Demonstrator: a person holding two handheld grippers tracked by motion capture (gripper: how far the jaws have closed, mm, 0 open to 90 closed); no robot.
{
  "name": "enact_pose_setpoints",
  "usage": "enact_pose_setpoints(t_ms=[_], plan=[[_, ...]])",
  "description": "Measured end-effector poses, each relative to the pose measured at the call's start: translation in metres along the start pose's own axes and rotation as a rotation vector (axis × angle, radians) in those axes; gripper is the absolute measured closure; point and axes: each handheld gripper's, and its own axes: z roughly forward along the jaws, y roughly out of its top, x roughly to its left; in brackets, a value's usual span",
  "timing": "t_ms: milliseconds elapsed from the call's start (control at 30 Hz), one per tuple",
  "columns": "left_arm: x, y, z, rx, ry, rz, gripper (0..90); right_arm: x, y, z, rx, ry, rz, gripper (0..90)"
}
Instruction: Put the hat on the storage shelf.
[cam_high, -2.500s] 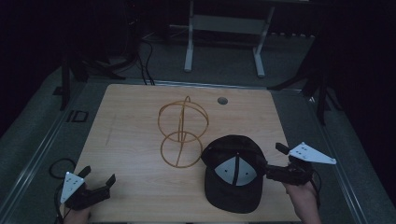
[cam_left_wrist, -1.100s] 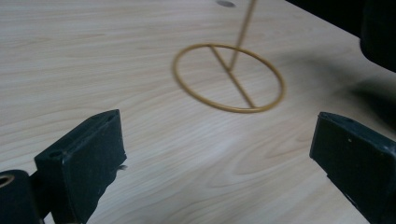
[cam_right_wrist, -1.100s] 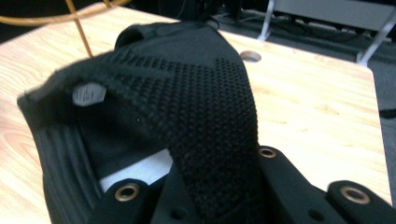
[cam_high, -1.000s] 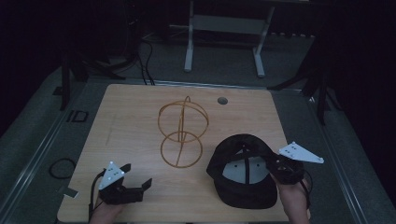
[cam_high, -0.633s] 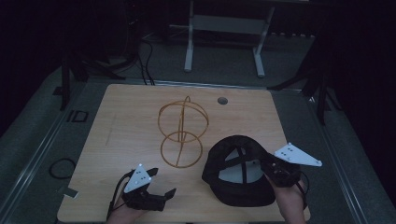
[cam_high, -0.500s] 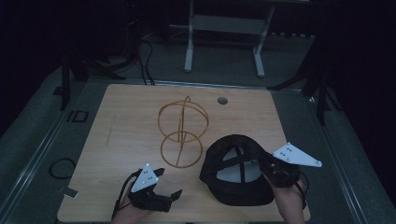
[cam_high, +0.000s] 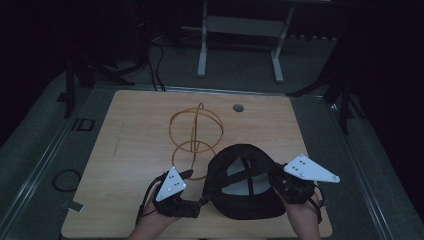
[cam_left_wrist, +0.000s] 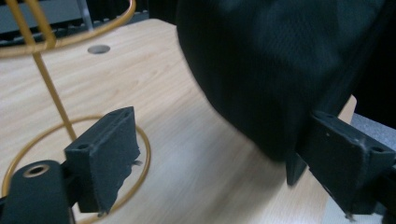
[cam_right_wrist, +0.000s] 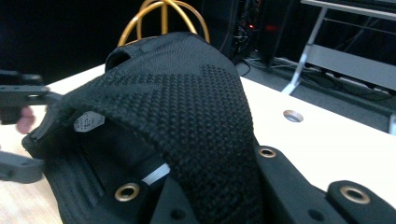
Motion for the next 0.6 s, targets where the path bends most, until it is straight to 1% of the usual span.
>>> enact_pose_setpoints(t_ms=[33, 67, 133, 167, 200, 233, 300, 333, 367, 400, 433, 467, 500, 533, 567, 600], plan=[[-0.001, 0.002, 0.002, 0.006, 0.007, 0.005, 14.4, 0.004, 0.001, 0.001, -0.004, 0.011, -0.004, 89.0], [-0.001, 0.003, 0.004, 0.007, 0.006, 0.006, 14.4, 0.004, 0.001, 0.001, -0.004, 0.011, -0.004, 89.0], [0.0, 0.006, 0.006, 0.004, 0.01, -0.003, 15.3, 0.007, 0.002, 0.002, -0.005, 0.022, -0.011, 89.0], [0.0, 0.008, 0.006, 0.0, 0.01, -0.011, 17.6, 0.01, 0.002, 0.003, -0.007, 0.029, -0.016, 89.0], [0.0, 0.008, 0.006, 0.0, 0.01, -0.011, 18.6, 0.01, 0.002, 0.003, -0.007, 0.029, -0.016, 89.0], [0.0, 0.009, 0.005, -0.012, 0.011, -0.016, 18.6, 0.012, 0.002, 0.003, -0.007, 0.031, -0.016, 88.9], [0.0, 0.01, 0.004, -0.02, 0.013, -0.014, 24.7, 0.015, 0.001, 0.004, -0.008, 0.04, -0.024, 89.0], [-0.001, 0.011, 0.004, -0.024, 0.017, -0.015, 25.1, 0.017, 0.0, 0.004, -0.007, 0.048, -0.026, 89.0], [-0.001, 0.012, 0.003, -0.032, 0.017, -0.018, 31.2, 0.021, 0.0, 0.004, -0.004, 0.058, -0.034, 89.0], [-0.001, 0.013, 0.002, -0.035, 0.034, -0.018, 31.2, 0.021, 0.0, 0.004, -0.004, 0.058, -0.034, 89.0], [-0.001, 0.015, 0.001, -0.045, 0.037, -0.021, 31.7, 0.023, -0.001, 0.004, -0.006, 0.057, -0.038, 88.9], [0.0, 0.015, 0.001, -0.049, 0.037, -0.023, 36.2, 0.025, -0.001, 0.004, -0.011, 0.064, -0.037, 89.0], [0.0, 0.016, 0.0, -0.053, 0.048, -0.028, 46.7, 0.027, -0.001, 0.004, -0.011, 0.065, -0.044, 88.9], [0.0, 0.017, -0.001, -0.06, 0.048, -0.032, 46.7, 0.027, -0.001, 0.004, -0.011, 0.065, -0.044, 88.9], [0.0, 0.018, -0.001, -0.061, 0.049, -0.033, 56.8, 0.03, -0.003, 0.005, -0.011, 0.071, -0.046, 88.9], [0.001, 0.019, -0.002, -0.065, 0.054, -0.037, 56.8, 0.03, -0.003, 0.005, -0.011, 0.071, -0.046, 88.9]])
